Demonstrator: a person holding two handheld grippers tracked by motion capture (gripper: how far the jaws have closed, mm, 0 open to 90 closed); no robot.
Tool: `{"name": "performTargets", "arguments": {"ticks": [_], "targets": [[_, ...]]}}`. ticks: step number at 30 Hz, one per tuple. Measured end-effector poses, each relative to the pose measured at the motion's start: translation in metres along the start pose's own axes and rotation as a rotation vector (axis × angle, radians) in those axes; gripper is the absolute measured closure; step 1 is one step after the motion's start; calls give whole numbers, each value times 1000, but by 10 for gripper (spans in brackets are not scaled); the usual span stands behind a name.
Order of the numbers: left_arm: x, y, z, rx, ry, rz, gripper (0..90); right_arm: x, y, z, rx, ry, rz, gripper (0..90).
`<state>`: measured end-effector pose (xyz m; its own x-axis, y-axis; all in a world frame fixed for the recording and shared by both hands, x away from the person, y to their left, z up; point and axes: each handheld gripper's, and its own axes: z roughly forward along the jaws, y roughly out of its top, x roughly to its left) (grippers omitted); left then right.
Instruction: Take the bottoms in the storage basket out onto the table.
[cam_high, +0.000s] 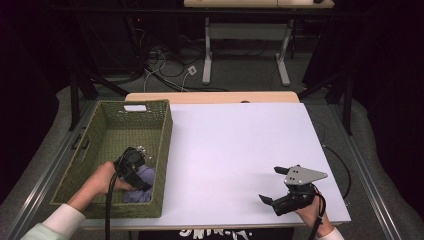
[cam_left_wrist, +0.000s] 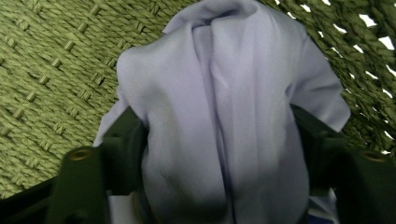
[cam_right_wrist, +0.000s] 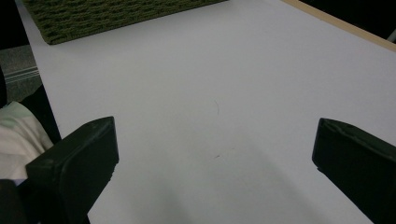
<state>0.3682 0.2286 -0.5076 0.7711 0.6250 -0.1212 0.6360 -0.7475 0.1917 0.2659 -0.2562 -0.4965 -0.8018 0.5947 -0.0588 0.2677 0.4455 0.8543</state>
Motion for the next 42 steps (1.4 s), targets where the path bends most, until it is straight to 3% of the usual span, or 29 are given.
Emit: {"name": "performTargets", "arguments": {"ticks": [2, 6, 17, 32, 42], "targets": [[1, 0, -1, -1, -8, 2, 417, -1, 0, -1, -4, 0, 1, 2], [1, -2, -2, -14, -24, 11, 454, 0, 0, -1, -4, 1, -1, 2], [-1, -12, -14, -83, -39, 46, 458, -1, 0, 0, -7, 1, 1, 2], [-6, -24, -34, -179, -5, 68, 458, -2, 0, -1, -12, -7, 0, 3], [-12, -25, -46, -208, 37, 99, 457, -2, 0, -1, -14, -3, 0, 2]]}}
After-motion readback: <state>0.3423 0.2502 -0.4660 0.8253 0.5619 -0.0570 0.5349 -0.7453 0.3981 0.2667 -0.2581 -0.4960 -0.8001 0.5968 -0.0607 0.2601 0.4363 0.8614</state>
